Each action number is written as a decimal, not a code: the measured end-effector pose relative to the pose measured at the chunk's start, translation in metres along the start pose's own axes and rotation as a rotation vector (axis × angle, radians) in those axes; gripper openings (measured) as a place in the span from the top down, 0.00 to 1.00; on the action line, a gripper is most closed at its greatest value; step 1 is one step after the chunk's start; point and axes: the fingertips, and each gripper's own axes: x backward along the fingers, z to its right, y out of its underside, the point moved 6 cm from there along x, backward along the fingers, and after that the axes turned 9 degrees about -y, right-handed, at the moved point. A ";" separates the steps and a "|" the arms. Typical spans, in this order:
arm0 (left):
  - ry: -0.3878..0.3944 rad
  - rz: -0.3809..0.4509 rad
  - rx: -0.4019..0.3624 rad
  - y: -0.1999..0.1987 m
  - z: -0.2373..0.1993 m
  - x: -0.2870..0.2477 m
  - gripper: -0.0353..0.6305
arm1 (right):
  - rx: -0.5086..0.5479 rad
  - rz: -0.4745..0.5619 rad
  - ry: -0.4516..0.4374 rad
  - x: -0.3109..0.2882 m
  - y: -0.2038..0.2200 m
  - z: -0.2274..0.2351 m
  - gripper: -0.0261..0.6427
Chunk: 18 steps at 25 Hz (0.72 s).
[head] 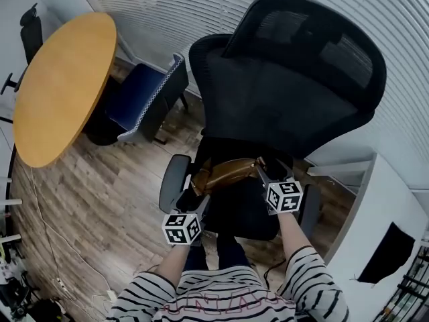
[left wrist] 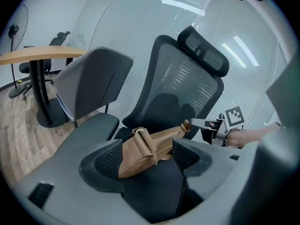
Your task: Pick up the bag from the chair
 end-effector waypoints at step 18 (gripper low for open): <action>-0.126 0.003 0.250 0.019 -0.019 -0.059 0.48 | -0.110 -0.035 -0.213 -0.054 0.042 0.020 0.61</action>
